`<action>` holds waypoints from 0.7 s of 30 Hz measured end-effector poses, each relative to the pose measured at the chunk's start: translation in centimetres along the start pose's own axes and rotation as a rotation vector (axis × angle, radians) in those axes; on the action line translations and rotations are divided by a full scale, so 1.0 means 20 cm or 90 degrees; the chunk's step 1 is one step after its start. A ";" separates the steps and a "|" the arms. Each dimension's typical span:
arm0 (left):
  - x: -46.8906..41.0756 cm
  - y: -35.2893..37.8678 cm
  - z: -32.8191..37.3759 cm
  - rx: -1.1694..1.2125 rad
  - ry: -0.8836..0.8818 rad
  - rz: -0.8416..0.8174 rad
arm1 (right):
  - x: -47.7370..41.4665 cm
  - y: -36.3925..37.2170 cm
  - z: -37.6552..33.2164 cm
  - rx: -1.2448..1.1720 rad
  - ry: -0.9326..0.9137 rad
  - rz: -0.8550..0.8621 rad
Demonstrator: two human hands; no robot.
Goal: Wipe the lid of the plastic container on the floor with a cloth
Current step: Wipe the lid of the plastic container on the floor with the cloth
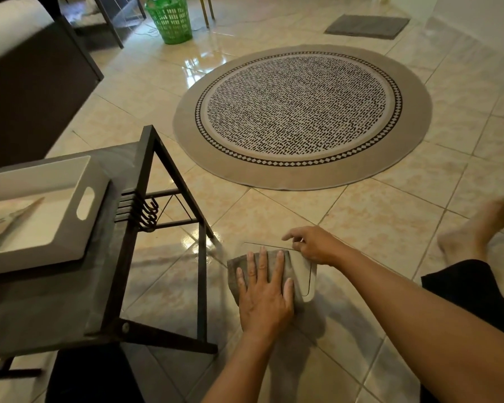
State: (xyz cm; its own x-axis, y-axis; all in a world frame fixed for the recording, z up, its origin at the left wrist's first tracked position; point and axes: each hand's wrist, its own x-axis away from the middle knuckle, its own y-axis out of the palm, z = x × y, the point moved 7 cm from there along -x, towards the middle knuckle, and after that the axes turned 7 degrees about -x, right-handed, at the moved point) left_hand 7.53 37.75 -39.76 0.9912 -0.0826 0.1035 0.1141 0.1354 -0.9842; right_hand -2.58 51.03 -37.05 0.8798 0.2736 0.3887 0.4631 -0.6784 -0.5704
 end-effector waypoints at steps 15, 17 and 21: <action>-0.08 -0.03 0.15 0.016 -0.047 -0.041 | 0.30 0.01 0.25 -0.087 0.044 -0.009; -0.08 -0.04 0.16 0.022 -0.050 -0.047 | 0.35 0.05 0.26 -0.136 0.065 -0.018; -0.07 -0.05 0.16 0.020 -0.047 -0.051 | 0.42 0.15 0.25 -0.232 0.105 -0.072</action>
State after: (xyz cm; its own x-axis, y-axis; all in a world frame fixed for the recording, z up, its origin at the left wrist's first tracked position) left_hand 6.34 40.92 -38.49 0.9810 -0.0208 0.1927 0.1935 0.1626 -0.9675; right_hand 6.71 54.68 -39.01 0.7825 0.2671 0.5624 0.4612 -0.8555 -0.2354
